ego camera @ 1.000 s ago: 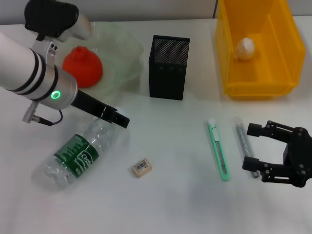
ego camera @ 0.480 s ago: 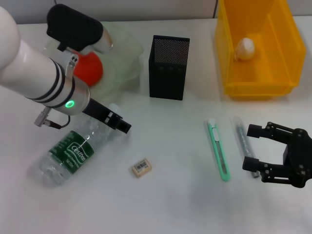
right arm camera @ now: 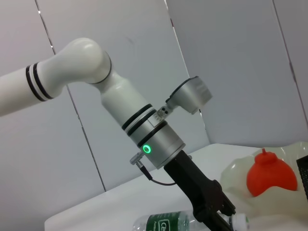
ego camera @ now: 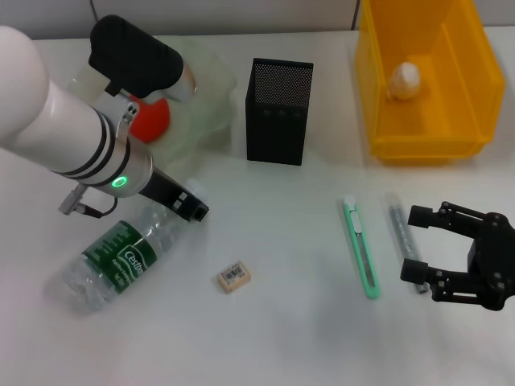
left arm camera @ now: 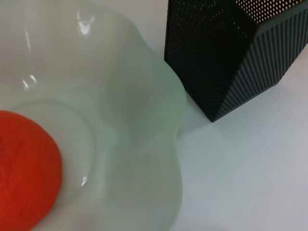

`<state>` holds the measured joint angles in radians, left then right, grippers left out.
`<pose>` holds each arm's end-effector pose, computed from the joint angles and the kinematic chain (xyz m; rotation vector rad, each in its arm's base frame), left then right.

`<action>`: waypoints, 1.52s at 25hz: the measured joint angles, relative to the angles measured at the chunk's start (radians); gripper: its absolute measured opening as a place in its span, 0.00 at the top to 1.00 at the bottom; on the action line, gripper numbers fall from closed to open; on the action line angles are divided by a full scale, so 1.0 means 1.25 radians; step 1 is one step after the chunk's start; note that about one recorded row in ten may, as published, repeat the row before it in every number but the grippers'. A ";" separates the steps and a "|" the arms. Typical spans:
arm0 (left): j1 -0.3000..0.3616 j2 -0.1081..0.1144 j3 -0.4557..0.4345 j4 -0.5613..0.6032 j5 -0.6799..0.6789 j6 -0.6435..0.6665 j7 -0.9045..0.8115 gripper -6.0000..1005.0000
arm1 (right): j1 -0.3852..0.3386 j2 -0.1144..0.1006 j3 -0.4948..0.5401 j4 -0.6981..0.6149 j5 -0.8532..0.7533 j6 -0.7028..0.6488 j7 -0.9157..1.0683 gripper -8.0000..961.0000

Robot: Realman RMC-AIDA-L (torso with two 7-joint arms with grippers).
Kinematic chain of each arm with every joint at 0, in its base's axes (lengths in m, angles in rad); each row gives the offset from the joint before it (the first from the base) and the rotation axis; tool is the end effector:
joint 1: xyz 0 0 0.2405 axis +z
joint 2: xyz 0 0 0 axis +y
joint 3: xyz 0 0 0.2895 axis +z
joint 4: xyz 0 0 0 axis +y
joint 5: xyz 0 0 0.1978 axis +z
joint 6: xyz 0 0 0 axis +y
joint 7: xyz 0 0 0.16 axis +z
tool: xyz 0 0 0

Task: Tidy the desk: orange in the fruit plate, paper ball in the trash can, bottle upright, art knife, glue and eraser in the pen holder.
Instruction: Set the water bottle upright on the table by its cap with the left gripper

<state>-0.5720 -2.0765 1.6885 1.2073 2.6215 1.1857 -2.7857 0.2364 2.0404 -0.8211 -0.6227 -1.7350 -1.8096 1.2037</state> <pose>-0.2294 0.3681 -0.0865 -2.4662 -0.9189 0.4593 0.3119 0.2373 -0.0120 -2.6854 0.6062 1.0120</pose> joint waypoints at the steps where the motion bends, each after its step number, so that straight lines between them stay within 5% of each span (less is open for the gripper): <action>1: 0.009 0.000 0.000 0.009 0.000 0.000 0.005 0.51 | -0.001 0.000 0.001 0.000 0.000 0.000 0.000 0.11; 8: 0.101 0.005 -0.046 0.153 -0.106 0.036 0.115 0.56 | -0.002 0.000 0.000 0.001 0.005 0.000 0.003 0.11; 9: 0.127 0.006 -0.122 0.170 -0.198 0.071 0.202 0.56 | -0.001 0.000 0.000 0.002 0.006 -0.001 0.004 0.11; 10: 0.127 0.006 -0.122 0.170 -0.198 0.071 0.202 0.56 | -0.001 0.000 0.000 0.002 0.006 -0.001 0.004 0.11; 11: 0.138 0.006 -0.219 0.141 -0.309 0.112 0.302 0.56 | 0.001 0.001 0.000 0.006 0.006 -0.001 0.005 0.11; 12: 0.138 0.006 -0.219 0.141 -0.309 0.112 0.302 0.56 | 0.001 0.001 0.000 0.006 0.006 -0.001 0.005 0.11; 16: 0.125 0.012 -0.508 -0.078 -0.541 0.265 0.592 0.56 | 0.021 0.003 0.002 0.037 0.007 -0.002 0.006 0.11; 18: 0.116 0.015 -0.561 -0.128 -0.567 0.299 0.644 0.56 | 0.026 0.003 0.003 0.044 0.007 -0.002 0.007 0.11; 19: 0.094 0.029 -0.672 -0.252 -0.608 0.368 0.751 0.56 | 0.037 0.004 0.008 0.059 0.007 -0.002 0.009 0.11; 24: 0.086 0.051 -0.832 -0.479 -0.691 0.465 1.019 0.56 | 0.067 0.007 0.019 0.106 0.008 0.002 0.009 0.11; 30: 0.133 0.014 -0.896 -0.628 -0.798 0.495 1.380 0.56 | 0.089 0.017 0.057 0.140 0.008 0.004 0.009 0.11; 31: 0.148 0.004 -0.898 -0.692 -0.828 0.493 1.528 0.56 | 0.096 0.023 0.066 0.143 0.008 0.004 0.009 0.11; 38: 0.156 0.000 -0.903 -0.882 -0.895 0.431 1.836 0.55 | 0.111 0.029 0.081 0.160 0.009 0.006 0.021 0.11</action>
<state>-0.3774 -2.0761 0.5595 0.1049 1.5022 1.7244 -0.4904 0.3754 2.0769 -0.7194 -0.4230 -1.7241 -1.8022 1.2298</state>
